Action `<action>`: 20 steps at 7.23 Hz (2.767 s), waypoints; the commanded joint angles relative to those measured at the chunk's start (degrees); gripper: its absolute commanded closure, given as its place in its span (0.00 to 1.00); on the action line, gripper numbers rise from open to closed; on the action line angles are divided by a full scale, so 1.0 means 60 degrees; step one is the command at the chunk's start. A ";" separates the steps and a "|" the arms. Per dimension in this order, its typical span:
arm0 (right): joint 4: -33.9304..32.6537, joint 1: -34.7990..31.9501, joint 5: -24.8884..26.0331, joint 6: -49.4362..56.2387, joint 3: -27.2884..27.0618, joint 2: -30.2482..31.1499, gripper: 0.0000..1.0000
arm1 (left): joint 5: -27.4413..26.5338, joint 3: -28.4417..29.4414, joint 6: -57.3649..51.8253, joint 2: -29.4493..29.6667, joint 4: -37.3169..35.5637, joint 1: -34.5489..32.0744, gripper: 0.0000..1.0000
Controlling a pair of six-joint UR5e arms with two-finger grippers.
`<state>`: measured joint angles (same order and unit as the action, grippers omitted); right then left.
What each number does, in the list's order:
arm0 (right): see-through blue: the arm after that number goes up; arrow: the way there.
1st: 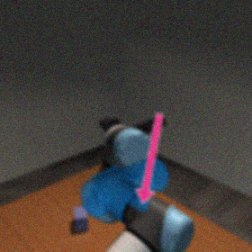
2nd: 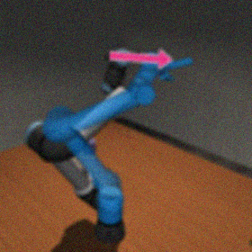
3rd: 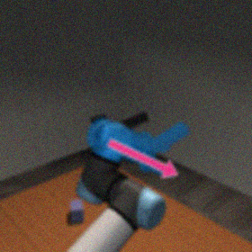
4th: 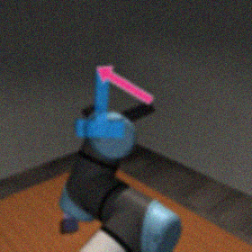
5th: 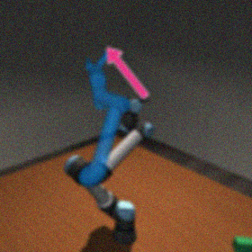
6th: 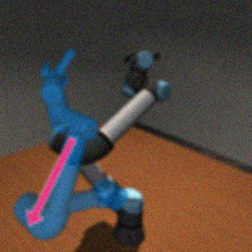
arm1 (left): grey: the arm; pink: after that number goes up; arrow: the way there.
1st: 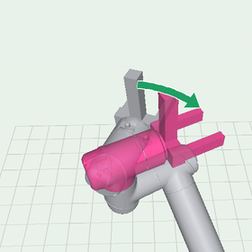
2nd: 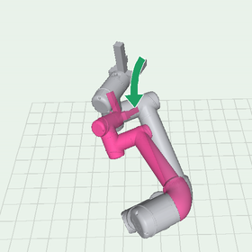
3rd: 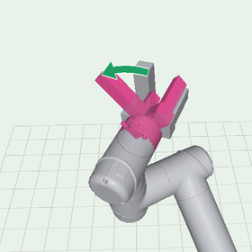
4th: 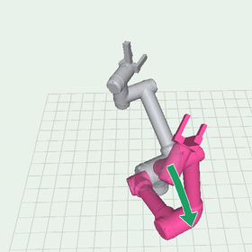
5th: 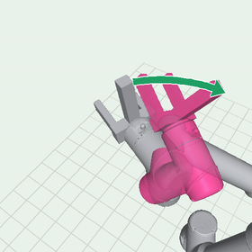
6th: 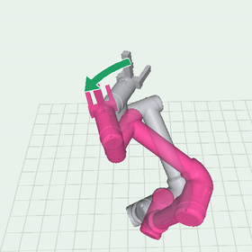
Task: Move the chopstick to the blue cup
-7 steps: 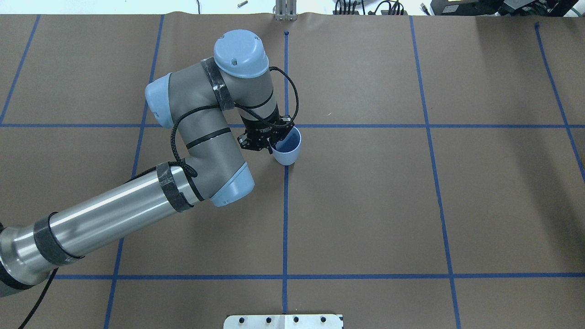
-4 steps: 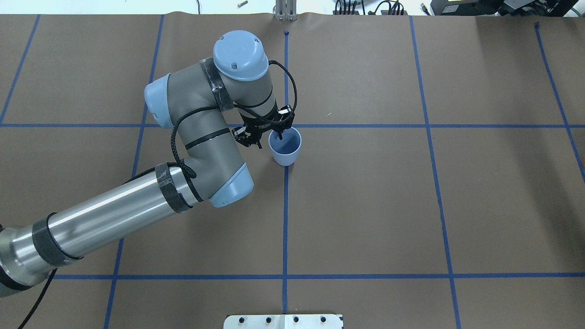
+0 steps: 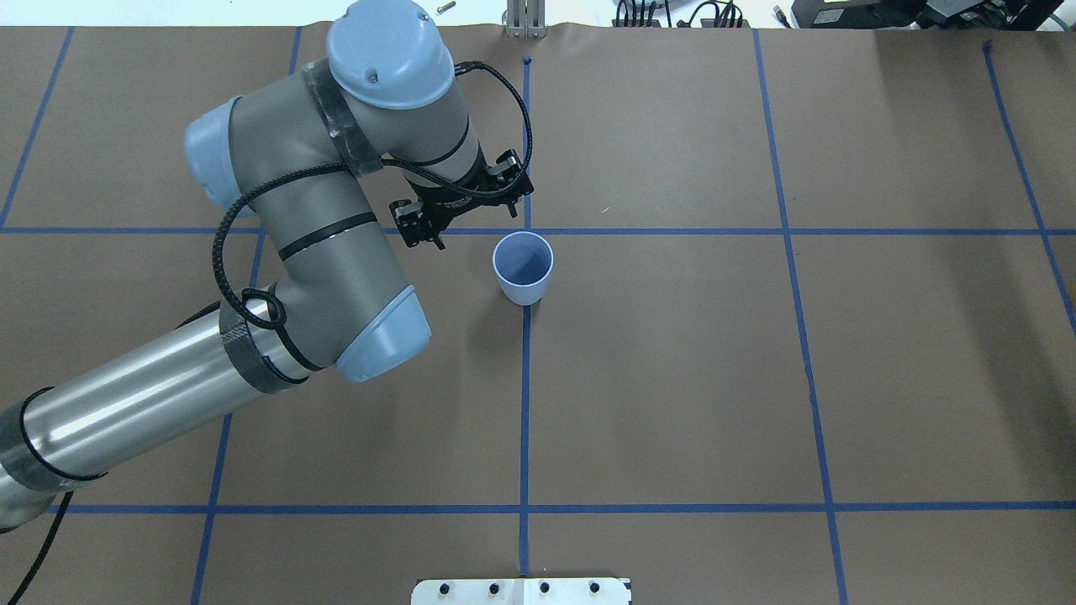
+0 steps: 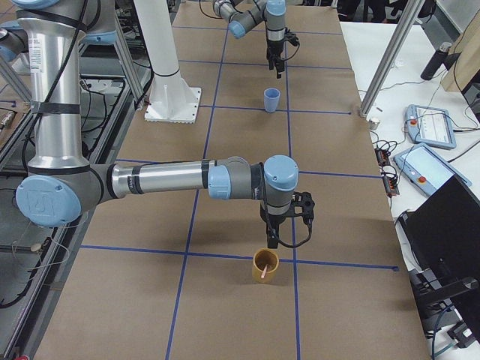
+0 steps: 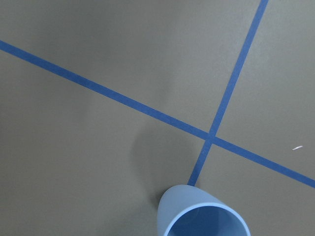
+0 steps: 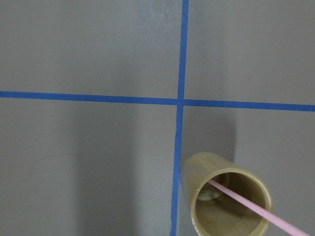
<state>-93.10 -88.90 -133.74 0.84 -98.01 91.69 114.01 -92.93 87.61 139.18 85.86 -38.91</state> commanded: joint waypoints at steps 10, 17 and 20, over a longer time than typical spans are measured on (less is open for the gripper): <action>-0.0069 -0.0946 0.0918 0.9892 0.2096 -0.0428 0.20 | -0.0002 -0.1475 -0.0217 -0.1063 -0.0233 -0.0224 0.02; -0.0054 -0.0946 0.1080 1.0099 0.2257 -0.0340 0.95 | -0.0002 -0.1621 -0.0246 -0.1195 -0.0233 -0.0253 0.02; -0.0083 -0.1018 0.1065 1.0099 0.2141 -0.0398 1.00 | -0.0002 -0.1753 -0.0246 -0.1311 -0.0233 -0.0253 0.02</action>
<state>-93.50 -94.77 -127.29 61.43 -84.73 89.58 113.99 -103.23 86.13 131.71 84.46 -40.43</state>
